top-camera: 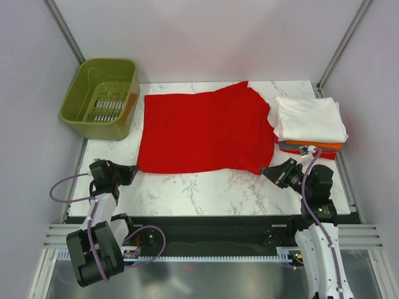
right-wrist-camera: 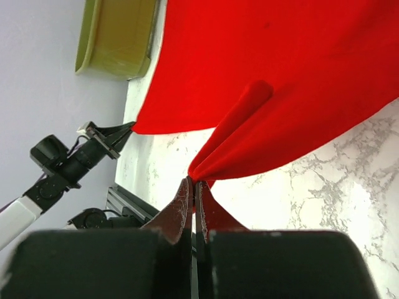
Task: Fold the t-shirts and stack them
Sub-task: Flatten the tshirt out, then fold the tshirt
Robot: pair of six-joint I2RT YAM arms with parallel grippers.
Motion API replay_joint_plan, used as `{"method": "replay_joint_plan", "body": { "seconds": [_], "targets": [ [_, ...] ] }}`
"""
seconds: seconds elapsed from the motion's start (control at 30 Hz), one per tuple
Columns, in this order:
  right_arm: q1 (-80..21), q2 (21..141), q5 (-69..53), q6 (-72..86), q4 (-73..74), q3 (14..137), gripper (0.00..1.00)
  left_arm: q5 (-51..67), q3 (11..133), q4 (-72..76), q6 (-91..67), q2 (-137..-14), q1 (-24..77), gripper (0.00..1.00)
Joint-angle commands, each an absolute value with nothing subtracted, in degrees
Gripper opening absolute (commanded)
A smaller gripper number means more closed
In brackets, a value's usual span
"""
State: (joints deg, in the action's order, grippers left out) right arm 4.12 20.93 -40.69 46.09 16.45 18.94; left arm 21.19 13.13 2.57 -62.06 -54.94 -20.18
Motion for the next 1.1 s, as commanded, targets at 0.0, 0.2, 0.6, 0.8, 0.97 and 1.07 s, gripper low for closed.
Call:
{"method": "replay_joint_plan", "body": {
  "seconds": [0.0, 0.2, 0.6, 0.8, 0.97, 1.07],
  "targets": [
    [3.8, 23.1, -38.9, 43.1, 16.9, 21.9, 0.0, 21.8, 12.1, 1.8, -61.0, -51.6, -20.6, 0.02],
    [3.8, 35.7, -32.3, 39.6, 13.4, 29.0, 0.0, 19.1, 14.9, 1.8, -62.7, -50.7, -20.1, 0.02],
    [3.7, 64.8, -30.6, 37.4, 4.8, 47.6, 0.0, 11.7, 25.9, 1.6, -70.1, -67.8, -10.6, 0.02],
    [3.7, 74.3, -30.3, 36.4, 3.9, 56.6, 0.0, 8.3, 29.0, 1.1, -74.2, -70.8, -9.7, 0.02],
    [3.7, 81.9, -30.9, 35.7, 4.5, 63.1, 0.0, 5.1, 32.9, -1.1, -76.4, -72.9, -9.7, 0.02],
    [3.7, 86.7, -31.8, 34.9, 6.1, 68.1, 0.0, 4.6, 34.8, -1.1, -77.6, -74.8, -9.7, 0.02]
  ]
}}
